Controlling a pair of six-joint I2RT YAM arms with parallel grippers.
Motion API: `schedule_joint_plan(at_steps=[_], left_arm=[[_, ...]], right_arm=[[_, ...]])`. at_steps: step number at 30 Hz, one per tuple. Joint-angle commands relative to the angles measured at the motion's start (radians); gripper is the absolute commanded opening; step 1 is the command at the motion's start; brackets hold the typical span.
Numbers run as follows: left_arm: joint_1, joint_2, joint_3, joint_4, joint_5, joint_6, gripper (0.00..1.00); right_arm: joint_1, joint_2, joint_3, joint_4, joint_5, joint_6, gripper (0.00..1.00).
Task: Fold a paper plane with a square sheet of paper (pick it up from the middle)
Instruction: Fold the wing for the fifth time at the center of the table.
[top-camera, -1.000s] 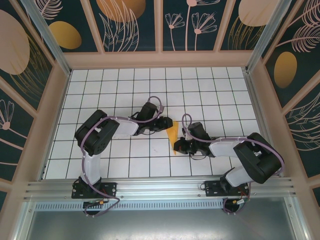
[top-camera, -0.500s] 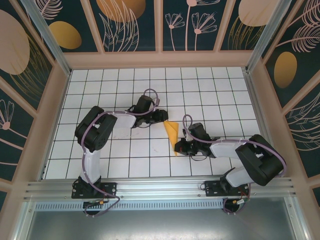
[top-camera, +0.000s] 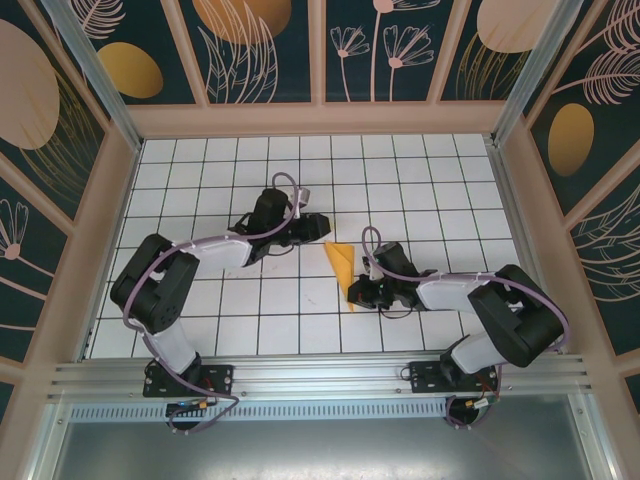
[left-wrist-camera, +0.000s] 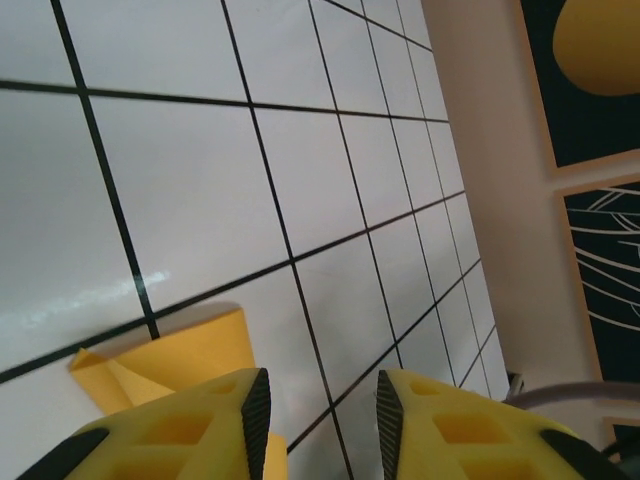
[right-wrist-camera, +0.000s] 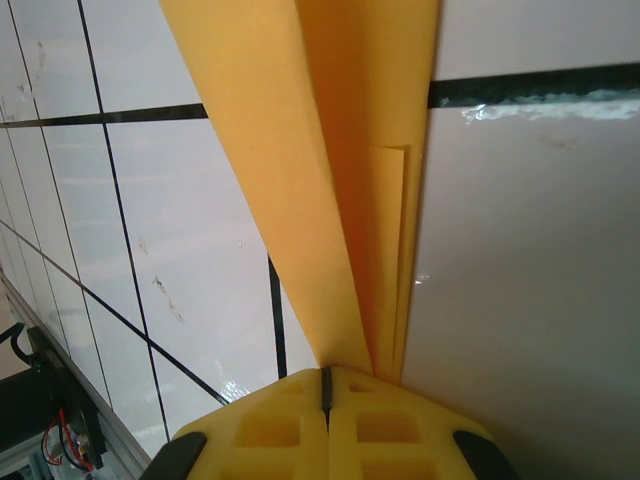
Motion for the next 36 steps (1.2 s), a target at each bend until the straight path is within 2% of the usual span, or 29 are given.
schedule_joint_plan(at_steps=[1,8,16,22,25,30,33,36], left_arm=[[-0.065,0.034,-0.049,0.092,0.053,-0.08,0.36],[-0.118,0.16,-0.068,0.262,0.054,-0.194,0.35],[-0.118,0.248,-0.013,0.075,-0.068,-0.113,0.34],[-0.118,0.239,-0.041,0.025,-0.077,-0.075,0.33],[-0.117,0.238,-0.052,0.028,-0.068,-0.073,0.33],[-0.118,0.244,-0.043,0.034,-0.06,-0.079,0.32],[-0.118,0.24,-0.038,0.021,-0.068,-0.076,0.33],[-0.118,0.236,-0.029,-0.016,-0.091,-0.065,0.32]], right_arm=[[0.008,0.048,-0.017,-0.131,0.064,-0.024,0.04],[0.009,0.051,-0.02,-0.111,0.061,-0.021,0.04],[0.009,-0.002,-0.016,-0.101,0.032,-0.012,0.05],[0.008,-0.063,0.071,-0.101,0.01,-0.007,0.07],[-0.002,-0.042,0.113,-0.095,0.024,-0.005,0.08],[-0.018,0.083,0.134,-0.016,-0.005,0.016,0.08],[-0.012,0.138,0.113,0.033,-0.049,0.033,0.08],[-0.008,0.131,0.058,0.034,-0.052,0.039,0.08]])
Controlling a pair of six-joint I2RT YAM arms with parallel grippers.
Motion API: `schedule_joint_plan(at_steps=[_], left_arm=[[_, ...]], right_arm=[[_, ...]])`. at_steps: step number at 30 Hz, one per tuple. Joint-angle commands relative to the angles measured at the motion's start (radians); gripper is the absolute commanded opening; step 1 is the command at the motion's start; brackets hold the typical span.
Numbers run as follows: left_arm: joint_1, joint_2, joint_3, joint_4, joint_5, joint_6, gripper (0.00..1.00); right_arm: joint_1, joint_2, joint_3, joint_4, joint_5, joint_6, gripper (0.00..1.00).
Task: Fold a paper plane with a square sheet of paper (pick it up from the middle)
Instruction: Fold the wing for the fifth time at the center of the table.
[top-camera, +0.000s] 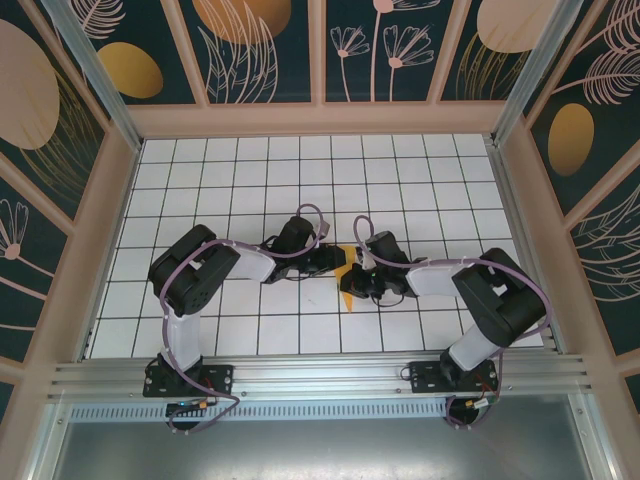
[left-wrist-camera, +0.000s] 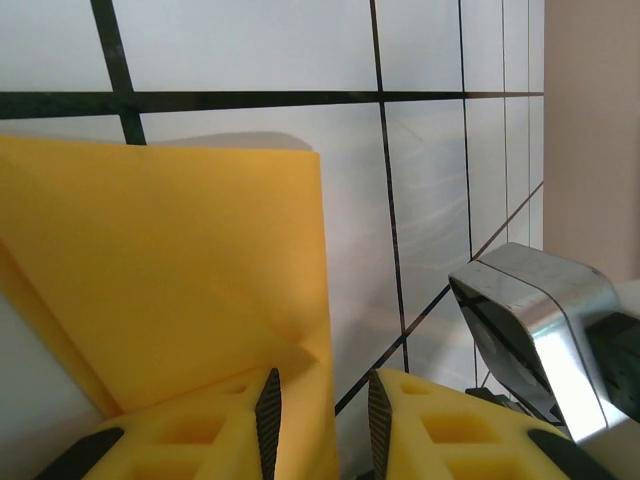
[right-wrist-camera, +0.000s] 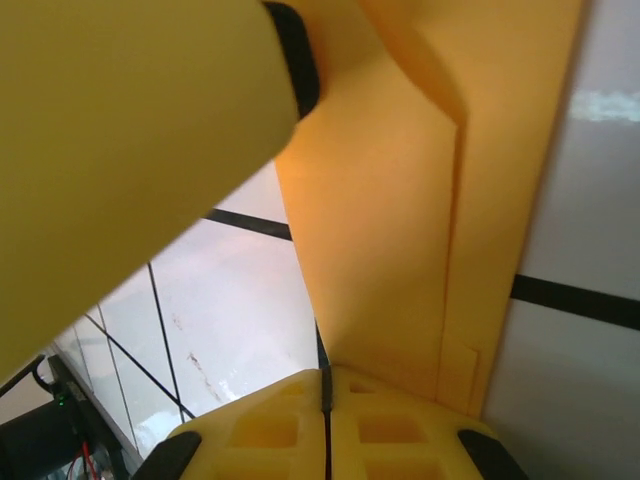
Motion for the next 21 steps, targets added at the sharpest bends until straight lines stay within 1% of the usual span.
schedule_joint_plan(at_steps=[1,5,11,14,18,21], left_arm=[[0.003,0.021,-0.002,-0.134,-0.086,0.045,0.32],[0.004,0.021,0.009,-0.168,-0.109,0.052,0.3],[0.004,0.035,0.023,-0.18,-0.112,0.051,0.29],[0.003,0.04,0.027,-0.176,-0.109,0.048,0.29],[0.003,0.013,0.01,-0.158,-0.106,0.048,0.28],[0.004,-0.05,0.0,-0.169,-0.133,0.056,0.32]], right_arm=[[0.004,-0.009,-0.072,0.003,-0.032,0.019,0.08],[0.007,-0.098,-0.141,-0.032,-0.039,0.016,0.09],[0.033,-0.226,-0.201,-0.083,-0.09,-0.012,0.12],[0.036,-0.245,-0.217,-0.104,-0.084,-0.024,0.12],[0.033,-0.233,-0.215,-0.097,-0.03,-0.021,0.11],[0.03,-0.206,-0.192,-0.091,0.0,-0.032,0.09]])
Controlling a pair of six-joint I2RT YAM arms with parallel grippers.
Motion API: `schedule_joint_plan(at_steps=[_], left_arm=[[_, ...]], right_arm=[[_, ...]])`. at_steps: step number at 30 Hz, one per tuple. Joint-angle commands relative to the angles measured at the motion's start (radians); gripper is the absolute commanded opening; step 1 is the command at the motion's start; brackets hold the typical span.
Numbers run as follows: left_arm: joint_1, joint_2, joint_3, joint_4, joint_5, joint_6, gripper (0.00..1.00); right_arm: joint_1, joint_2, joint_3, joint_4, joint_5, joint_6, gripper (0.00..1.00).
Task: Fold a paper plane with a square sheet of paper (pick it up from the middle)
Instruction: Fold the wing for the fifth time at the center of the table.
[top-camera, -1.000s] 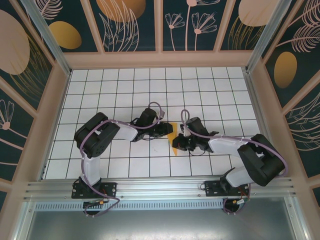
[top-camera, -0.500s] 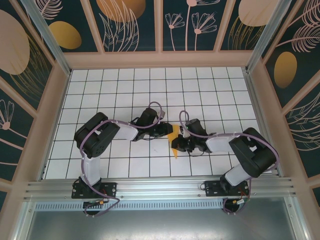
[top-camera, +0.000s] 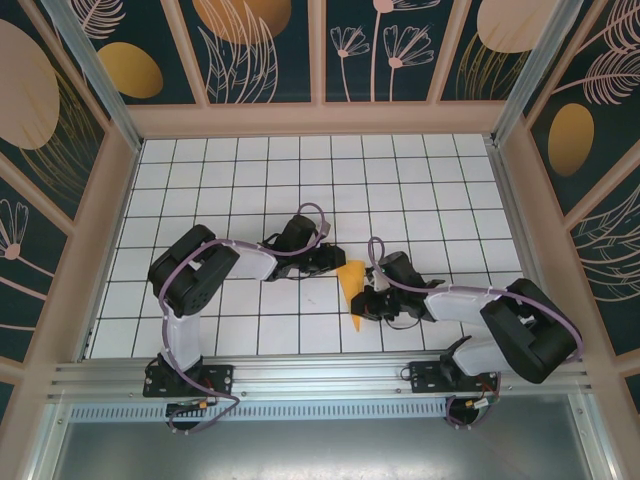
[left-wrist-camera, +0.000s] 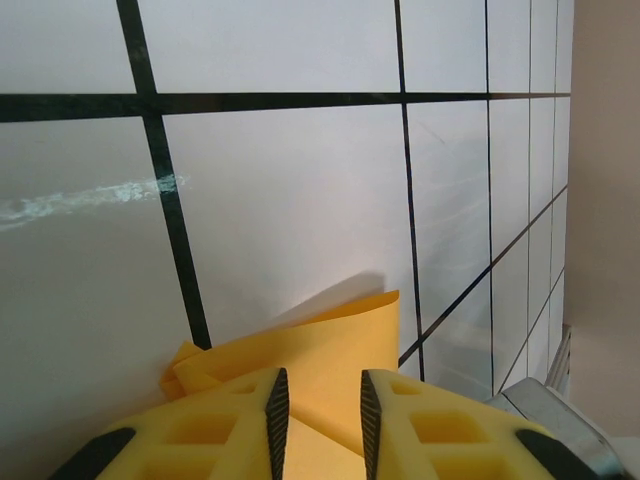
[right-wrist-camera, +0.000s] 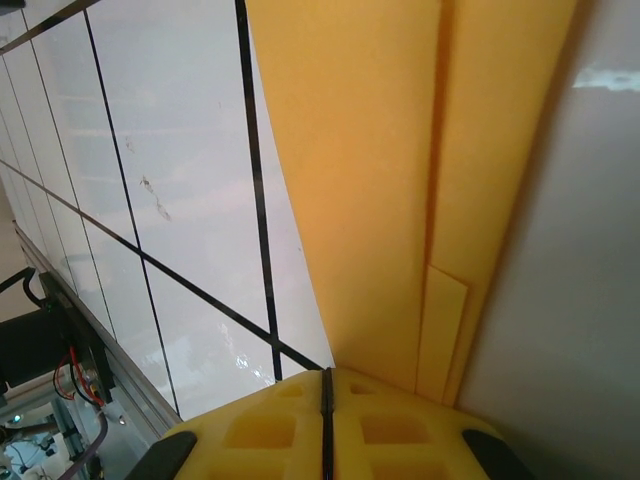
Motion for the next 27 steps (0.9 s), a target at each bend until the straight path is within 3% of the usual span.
schedule_joint_plan(at_steps=[1,3,4,8,15,27], left_arm=[[0.009,-0.064,-0.024,-0.102,-0.11,0.043,0.33],[0.01,-0.124,-0.024,-0.139,-0.172,0.044,0.38],[0.011,-0.157,-0.026,-0.161,-0.21,0.042,0.47],[0.014,-0.275,-0.045,-0.182,-0.272,0.038,0.5],[0.009,-0.269,-0.106,0.017,-0.025,-0.041,0.4],[-0.009,-0.12,-0.035,-0.03,0.039,-0.024,0.38]], right_arm=[[0.0,0.035,0.02,-0.042,0.055,-0.034,0.09],[-0.001,0.054,0.041,-0.037,0.061,-0.054,0.08],[-0.003,0.068,0.055,-0.036,0.06,-0.063,0.08],[-0.004,0.129,0.114,-0.034,0.057,-0.109,0.08],[-0.004,0.229,0.198,-0.012,0.035,-0.139,0.07],[-0.006,0.242,0.209,0.016,0.038,-0.14,0.08]])
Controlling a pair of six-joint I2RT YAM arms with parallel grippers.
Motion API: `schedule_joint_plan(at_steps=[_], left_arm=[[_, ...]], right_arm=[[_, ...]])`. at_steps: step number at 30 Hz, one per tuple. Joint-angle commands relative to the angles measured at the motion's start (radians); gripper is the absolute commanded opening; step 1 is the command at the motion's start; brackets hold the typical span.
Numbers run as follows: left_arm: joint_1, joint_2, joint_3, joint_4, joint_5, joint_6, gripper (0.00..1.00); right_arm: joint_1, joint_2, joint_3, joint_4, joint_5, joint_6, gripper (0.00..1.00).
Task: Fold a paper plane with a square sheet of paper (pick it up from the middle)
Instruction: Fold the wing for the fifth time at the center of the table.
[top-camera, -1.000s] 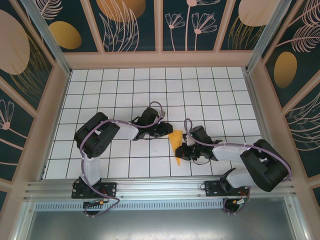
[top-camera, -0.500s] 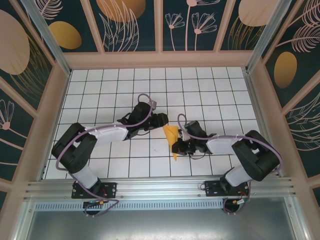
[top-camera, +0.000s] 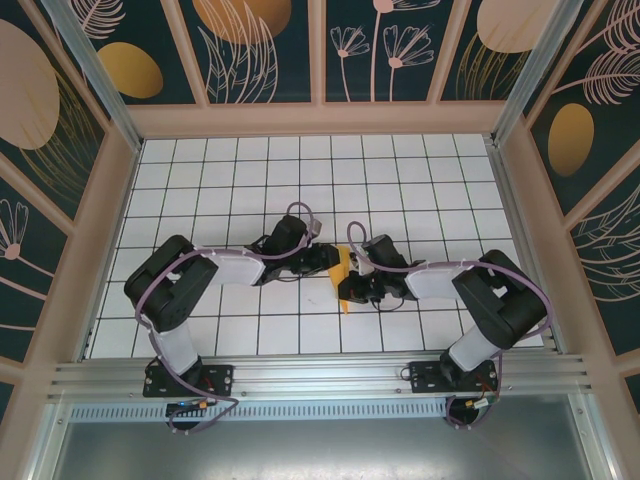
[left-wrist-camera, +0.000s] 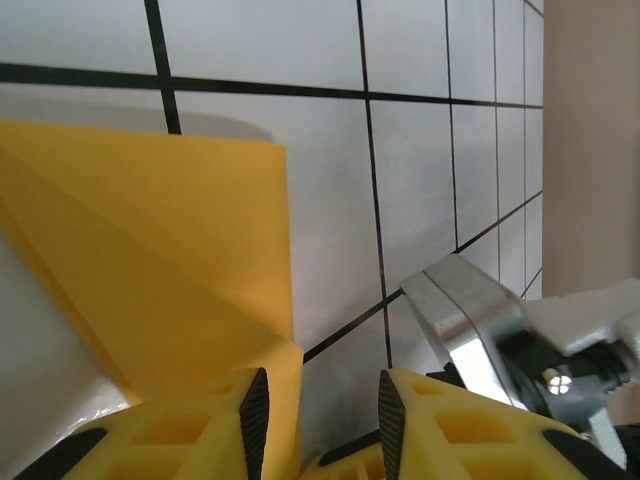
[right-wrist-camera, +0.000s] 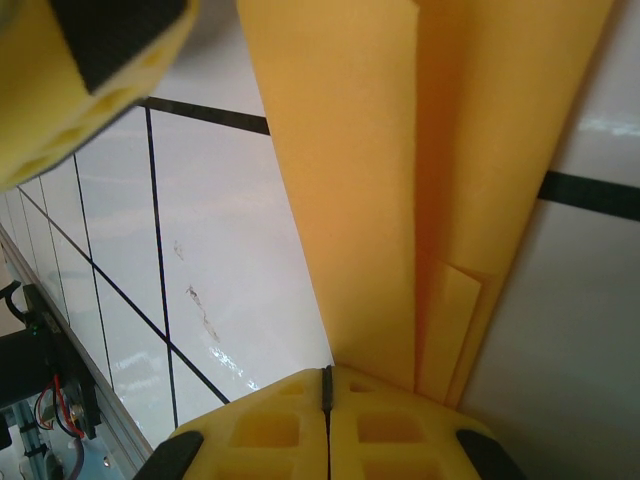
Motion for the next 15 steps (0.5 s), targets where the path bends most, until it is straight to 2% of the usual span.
schedule_joint_plan(at_steps=[1,9,15], left_arm=[[-0.009,0.032,0.051,0.008,0.057,0.004,0.38],[-0.008,0.113,0.078,-0.055,-0.011,0.021,0.37],[-0.009,0.145,0.028,-0.054,-0.065,0.018,0.33]], right_arm=[[-0.006,0.021,0.013,0.001,0.035,-0.019,0.08],[-0.004,0.014,0.012,-0.003,0.038,-0.003,0.09],[-0.003,-0.049,0.021,-0.05,0.054,0.022,0.12]])
